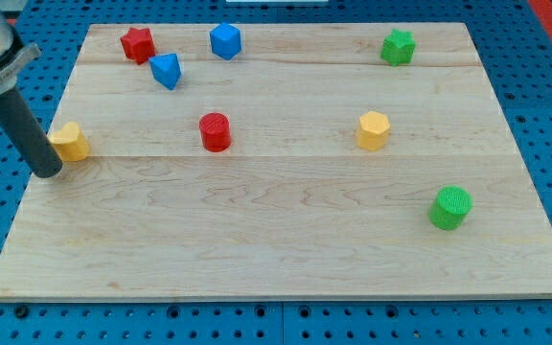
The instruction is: Place the arm at the bottom of the red circle
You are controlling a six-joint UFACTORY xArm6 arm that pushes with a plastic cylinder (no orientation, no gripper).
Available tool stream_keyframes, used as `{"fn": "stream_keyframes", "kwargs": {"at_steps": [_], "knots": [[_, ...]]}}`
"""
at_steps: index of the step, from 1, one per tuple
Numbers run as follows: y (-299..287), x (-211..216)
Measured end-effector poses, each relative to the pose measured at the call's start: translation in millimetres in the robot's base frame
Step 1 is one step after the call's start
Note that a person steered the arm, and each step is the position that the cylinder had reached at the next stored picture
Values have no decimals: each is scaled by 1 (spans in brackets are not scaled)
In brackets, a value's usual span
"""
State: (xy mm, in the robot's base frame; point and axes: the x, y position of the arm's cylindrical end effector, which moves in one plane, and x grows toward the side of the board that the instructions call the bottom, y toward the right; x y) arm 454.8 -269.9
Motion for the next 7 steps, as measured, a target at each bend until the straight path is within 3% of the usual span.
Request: {"fn": "stream_keyframes", "kwargs": {"at_steps": [1,3,5,7], "knots": [[2,-27],[20,-40],[20,-41],[76,-9]]}}
